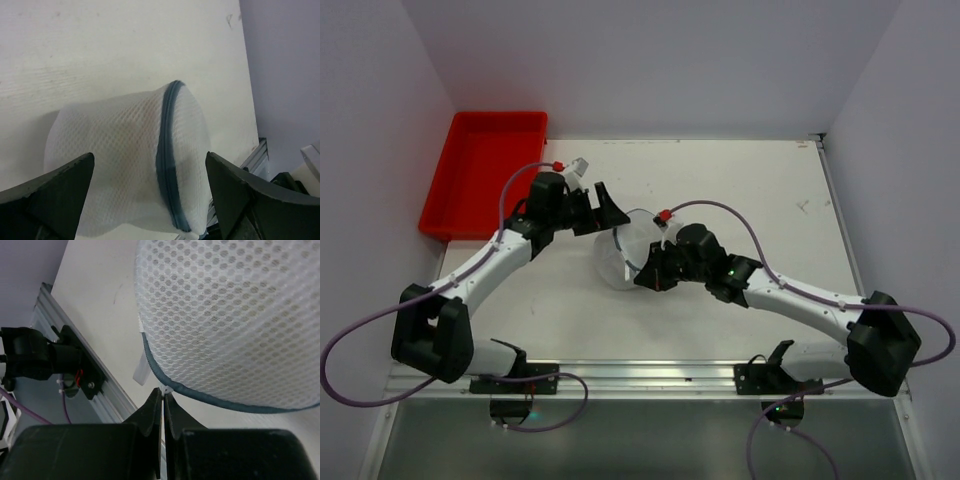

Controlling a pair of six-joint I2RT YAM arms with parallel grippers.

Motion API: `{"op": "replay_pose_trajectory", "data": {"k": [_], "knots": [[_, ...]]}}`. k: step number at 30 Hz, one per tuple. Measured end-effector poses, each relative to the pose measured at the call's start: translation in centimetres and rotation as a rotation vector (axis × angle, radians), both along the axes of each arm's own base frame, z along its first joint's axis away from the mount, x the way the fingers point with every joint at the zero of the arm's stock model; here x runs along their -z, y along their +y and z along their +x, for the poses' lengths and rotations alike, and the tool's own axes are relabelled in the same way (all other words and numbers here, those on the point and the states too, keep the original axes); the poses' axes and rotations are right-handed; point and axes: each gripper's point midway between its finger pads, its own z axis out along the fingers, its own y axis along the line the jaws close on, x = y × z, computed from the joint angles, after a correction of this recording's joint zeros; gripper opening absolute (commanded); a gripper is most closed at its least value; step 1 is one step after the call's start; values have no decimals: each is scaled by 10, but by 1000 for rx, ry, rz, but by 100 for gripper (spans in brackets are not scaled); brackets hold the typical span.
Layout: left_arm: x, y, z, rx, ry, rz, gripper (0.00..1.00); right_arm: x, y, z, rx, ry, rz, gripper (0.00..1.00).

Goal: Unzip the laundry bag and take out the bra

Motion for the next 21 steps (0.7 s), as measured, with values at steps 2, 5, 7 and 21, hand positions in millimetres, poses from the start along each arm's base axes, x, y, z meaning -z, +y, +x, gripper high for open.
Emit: {"op": "replay_pose_trajectory", "data": {"k": [2, 5, 7, 21], "knots": [[7, 9, -6, -67, 28, -7, 97, -1, 15, 1, 11, 16, 10, 0], [22, 29, -31, -177, 74, -9, 96, -4, 31, 11, 44, 22, 10, 0], [22, 42, -47, -243, 71, -31, 95, -6, 39, 16, 52, 21, 10, 0], [20, 20, -74, -252, 127, -106, 71, 2, 57, 27, 64, 31, 7, 0]]}}
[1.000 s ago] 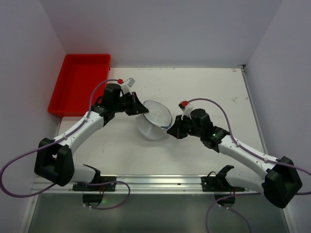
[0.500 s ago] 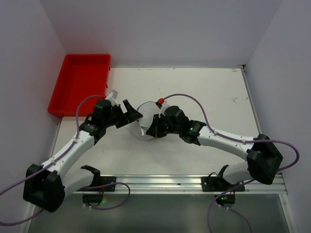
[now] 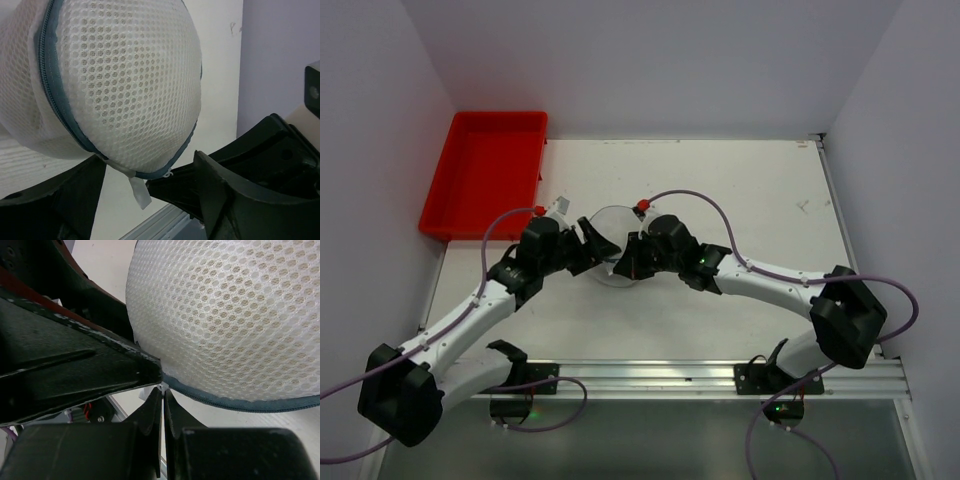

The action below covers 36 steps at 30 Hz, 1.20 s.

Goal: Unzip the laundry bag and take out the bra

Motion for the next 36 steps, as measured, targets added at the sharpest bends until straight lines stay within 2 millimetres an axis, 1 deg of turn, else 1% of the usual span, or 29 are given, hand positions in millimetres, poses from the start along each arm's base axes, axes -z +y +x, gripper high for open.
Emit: {"op": "replay_pose_trajectory", "data": {"k": [1, 2, 4, 5, 7, 10, 15, 19, 22, 23, 26, 27, 28, 29, 31, 32, 34, 36], "knots": [[3, -1, -1, -3, 11, 2, 65, 0, 0, 0, 1, 1, 1, 0], [6, -1, -1, -7, 19, 6, 45, 0, 0, 0, 1, 1, 1, 0], [12, 1, 0, -29, 34, 16, 25, 0, 0, 0, 3, 2, -1, 0], [14, 2, 1, -41, 37, 23, 11, 0, -1, 1, 7, 0, -5, 0], [13, 3, 3, -49, 32, 27, 0, 3, -5, 0, 15, -6, -15, 0], [11, 3, 3, -34, 12, 36, 0, 5, -20, -2, 32, -29, -37, 0], [7, 0, 5, 36, -23, 51, 0, 0, -57, -3, 80, -90, -81, 0], [4, -6, 14, 162, -59, 81, 0, -3, -81, -2, 105, -140, -118, 0], [3, -11, 23, 248, -83, 116, 0, -1, -91, 0, 120, -142, -145, 0], [3, -13, 26, 273, -87, 128, 2, 0, -92, -1, 119, -135, -153, 0], [4, -17, 34, 326, -100, 160, 32, 0, -91, -4, 114, -123, -147, 0], [4, -17, 38, 332, -107, 171, 43, -1, -90, -5, 113, -116, -135, 0], [5, -16, 43, 330, -112, 184, 71, -2, -87, -6, 110, -104, -119, 0], [4, -15, 48, 326, -120, 195, 82, -2, -85, -7, 110, -88, -106, 0], [2, -9, 59, 296, -129, 210, 98, 0, -76, -9, 110, -52, -78, 0], [2, -6, 62, 277, -130, 216, 100, 3, -71, -9, 110, -33, -71, 0], [0, 0, 67, 226, -118, 223, 100, 10, -57, -8, 107, 9, -67, 0], [-4, 6, 66, 169, -103, 220, 100, 16, -46, -5, 107, 40, -70, 0]]}}
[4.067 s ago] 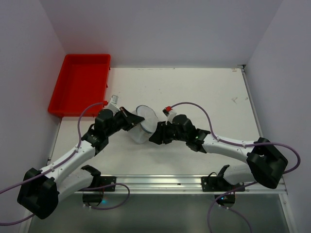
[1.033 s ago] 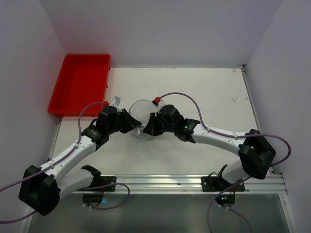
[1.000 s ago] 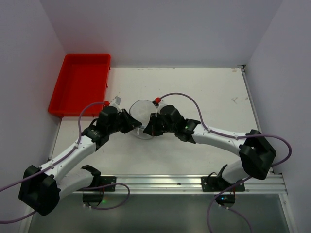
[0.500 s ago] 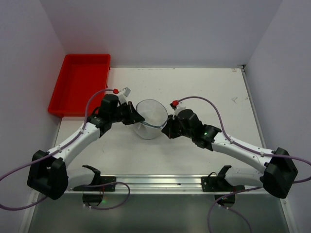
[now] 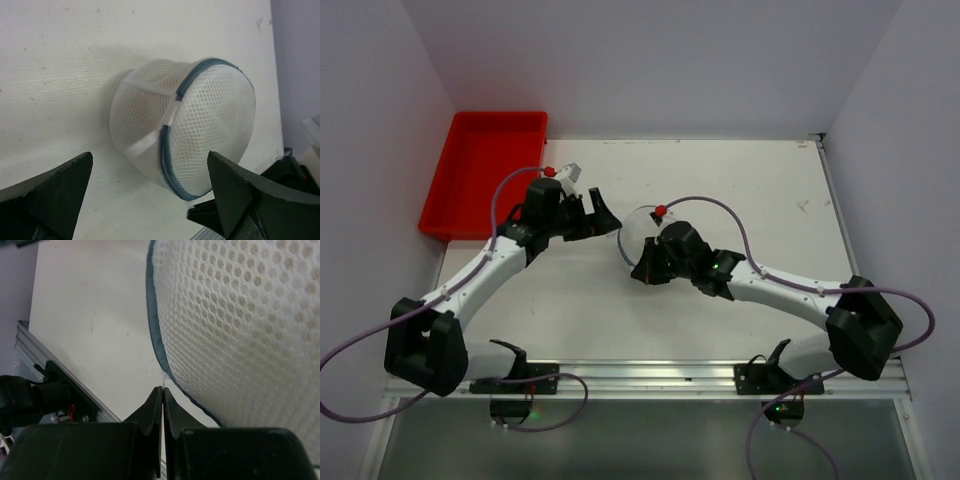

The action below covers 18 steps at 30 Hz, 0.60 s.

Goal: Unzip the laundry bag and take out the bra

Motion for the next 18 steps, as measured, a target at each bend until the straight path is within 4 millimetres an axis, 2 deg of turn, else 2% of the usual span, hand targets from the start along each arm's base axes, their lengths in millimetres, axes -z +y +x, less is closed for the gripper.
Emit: {"op": "replay_pose_trajectory", "data": {"k": [3, 6, 9, 12, 15, 18], "knots": [[-8, 10, -15, -85, -1, -48, 95, -1, 18, 9, 2, 14, 15, 0], [-12, 17, -35, -138, -2, -107, 91, -11, 31, 18, 6, -2, 45, 0], [-5, 11, -43, -151, 30, -141, 86, -21, 36, 22, 6, -25, 73, 0], [10, -2, -46, -140, 83, -152, 77, -23, 37, 23, 5, -30, 81, 0], [21, -12, -45, -132, 121, -155, 66, -24, 38, 23, 4, -32, 84, 0], [26, -20, -41, -136, 139, -170, 40, -23, 38, 23, 4, -32, 82, 0]]}}
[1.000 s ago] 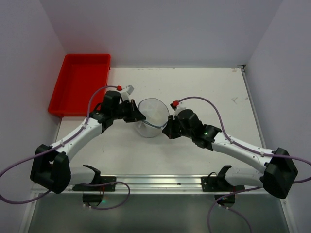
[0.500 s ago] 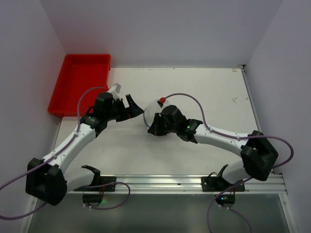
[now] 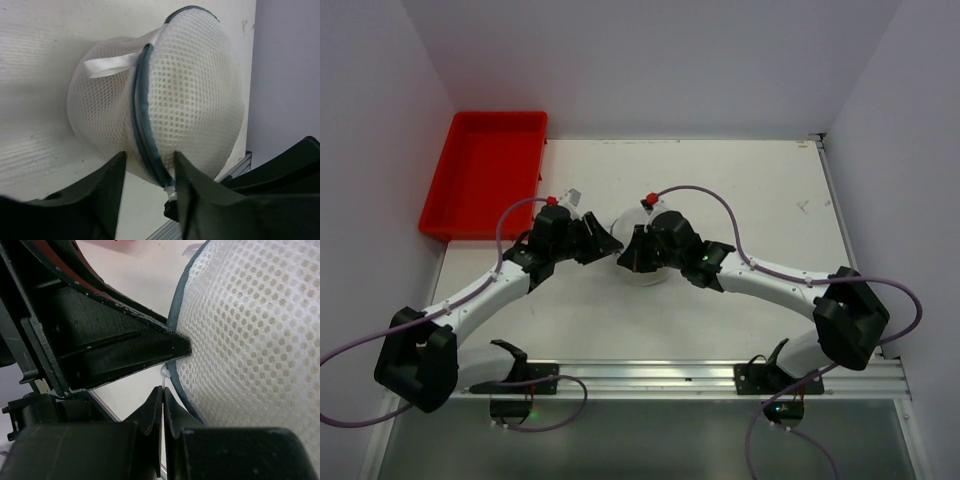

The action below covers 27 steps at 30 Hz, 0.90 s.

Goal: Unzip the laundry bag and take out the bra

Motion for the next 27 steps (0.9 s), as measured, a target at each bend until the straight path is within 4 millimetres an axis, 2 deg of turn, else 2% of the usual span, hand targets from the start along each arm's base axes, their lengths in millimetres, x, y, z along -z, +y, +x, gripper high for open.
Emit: {"op": "replay_pose_trajectory", "data": {"k": [1, 4, 8, 14, 17, 20, 21, 22, 23, 24, 25, 27], "knots": [[0, -1, 2, -2, -1, -6, 20, 1, 0, 0, 0, 0, -2, 0], [-2, -4, 4, -7, -7, -18, 0, 3, -4, -1, 0, -6, -13, 0], [-5, -3, 9, 3, -34, 0, 0, 8, -23, -9, -1, -40, -53, 0], [-1, 11, 34, 36, -56, 84, 0, 12, -75, -15, 43, -101, -124, 0], [1, 9, 41, 111, -62, 131, 2, 10, -89, -16, 54, -122, -130, 0], [-1, 6, 50, 171, -77, 171, 26, 7, -85, -19, 18, -131, -113, 0], [-3, 6, 52, 179, -85, 178, 52, 7, -83, -21, 5, -127, -106, 0], [-5, 8, 55, 185, -99, 190, 68, 8, -80, -22, -9, -121, -99, 0], [-7, 11, 57, 180, -108, 197, 78, 9, -77, -23, -23, -109, -96, 0], [-9, 15, 59, 163, -112, 200, 96, 11, -72, -25, -39, -94, -91, 0], [-11, 19, 60, 145, -118, 204, 100, 12, -67, -25, -49, -80, -85, 0], [-18, 28, 61, 99, -129, 208, 100, 13, -54, -23, -69, -53, -62, 0]]}}
